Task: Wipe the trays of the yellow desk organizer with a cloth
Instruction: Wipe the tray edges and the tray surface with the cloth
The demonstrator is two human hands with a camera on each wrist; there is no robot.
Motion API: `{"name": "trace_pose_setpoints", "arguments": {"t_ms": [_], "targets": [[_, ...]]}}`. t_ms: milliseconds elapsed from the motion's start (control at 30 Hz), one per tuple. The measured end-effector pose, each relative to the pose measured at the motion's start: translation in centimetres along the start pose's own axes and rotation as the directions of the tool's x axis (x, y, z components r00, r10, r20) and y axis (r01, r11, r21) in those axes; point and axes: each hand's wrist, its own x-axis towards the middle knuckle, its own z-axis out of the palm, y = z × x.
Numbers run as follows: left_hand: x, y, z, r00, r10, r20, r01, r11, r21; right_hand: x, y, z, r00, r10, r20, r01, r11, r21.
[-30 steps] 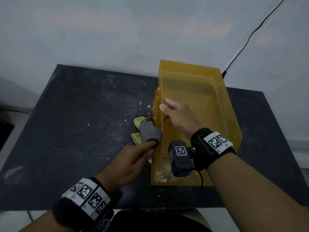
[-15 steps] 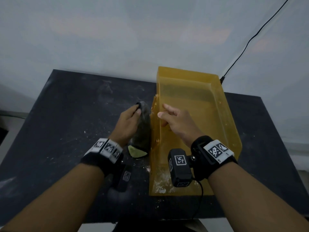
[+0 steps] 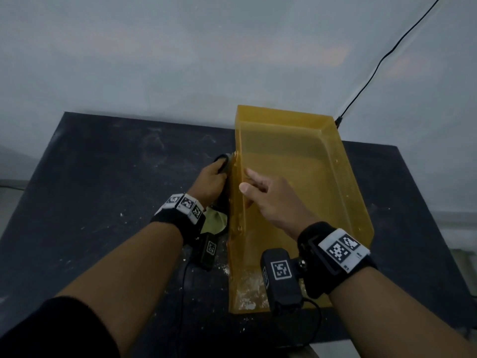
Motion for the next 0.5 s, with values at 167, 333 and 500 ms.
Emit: {"name": "trace_pose_setpoints", "arguments": {"t_ms": [167, 333, 500], "targets": [[-2.9, -1.8, 0.4, 1.000, 0.002, 0.025, -0.002, 1.000, -0.010, -0.1, -0.2, -0.1, 1.000, -0.006, -0.002, 0.006, 1.000, -0.009], [-6.4, -3.1, 1.4, 0.999, -0.034, 0.040, 0.035, 0.999, -0.022, -0.7, 0.0, 0.3, 1.000, -0.022, -0.022, 0.022, 1.000, -0.012], [-9.0, -3.8, 1.8, 0.999, -0.030, 0.042, 0.031, 0.999, -0.028, -1.0, 0.3, 0.9, 0.998, -0.029, -0.060, 0.030, 0.999, 0.012]]}}
